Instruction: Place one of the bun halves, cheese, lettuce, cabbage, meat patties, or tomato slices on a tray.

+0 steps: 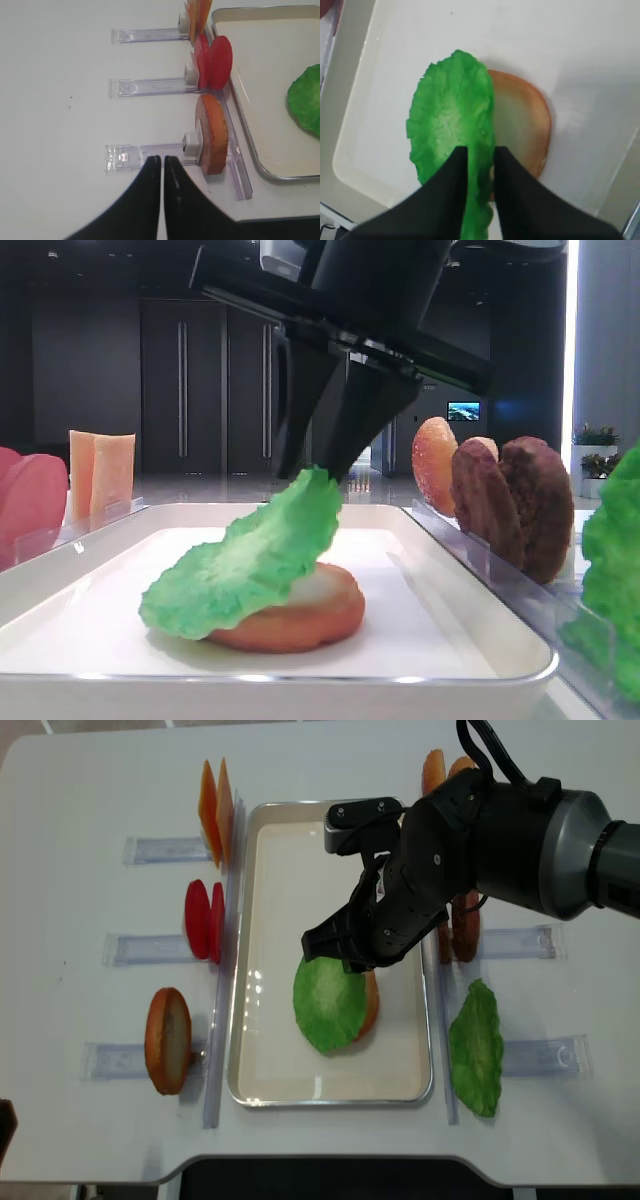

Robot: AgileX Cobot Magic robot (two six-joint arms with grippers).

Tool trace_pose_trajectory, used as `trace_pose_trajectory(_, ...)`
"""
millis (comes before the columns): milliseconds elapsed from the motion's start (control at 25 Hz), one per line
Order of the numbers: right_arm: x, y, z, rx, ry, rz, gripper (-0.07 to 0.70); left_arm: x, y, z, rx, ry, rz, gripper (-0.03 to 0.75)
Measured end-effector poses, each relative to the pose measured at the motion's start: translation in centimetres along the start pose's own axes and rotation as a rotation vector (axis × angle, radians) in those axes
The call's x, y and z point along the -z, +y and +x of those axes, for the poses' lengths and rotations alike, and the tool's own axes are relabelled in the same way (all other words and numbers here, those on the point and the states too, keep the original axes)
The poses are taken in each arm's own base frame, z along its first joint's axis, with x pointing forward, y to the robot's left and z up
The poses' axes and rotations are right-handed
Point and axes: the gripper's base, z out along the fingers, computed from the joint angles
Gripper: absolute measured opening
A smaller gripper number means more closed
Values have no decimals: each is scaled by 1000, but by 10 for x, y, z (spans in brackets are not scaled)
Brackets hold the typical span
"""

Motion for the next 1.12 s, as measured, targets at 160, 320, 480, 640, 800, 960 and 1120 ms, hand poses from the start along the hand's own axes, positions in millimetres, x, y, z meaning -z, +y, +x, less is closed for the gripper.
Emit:
trace_pose_trajectory(160,0,-2,-1,-16,-6,19,363,0,0,0,0,0,0,13)
trace_pose_trajectory(320,0,-5,-1,-42,-13,57,453,0,0,0,0,0,0,13)
trace_pose_trajectory(480,0,-8,0,-67,-6,91,475,0,0,0,0,0,0,13)
trace_pose_trajectory(640,1,-9,1,-79,10,104,477,0,0,0,0,0,0,13)
trace_pose_trajectory(800,7,-9,-1,-87,36,135,477,0,0,0,0,0,0,13)
trace_pose_trajectory(960,25,-3,-13,-88,32,162,477,0,0,0,0,0,0,13)
trace_pose_trajectory(1120,45,3,-22,-81,40,182,477,0,0,0,0,0,0,13)
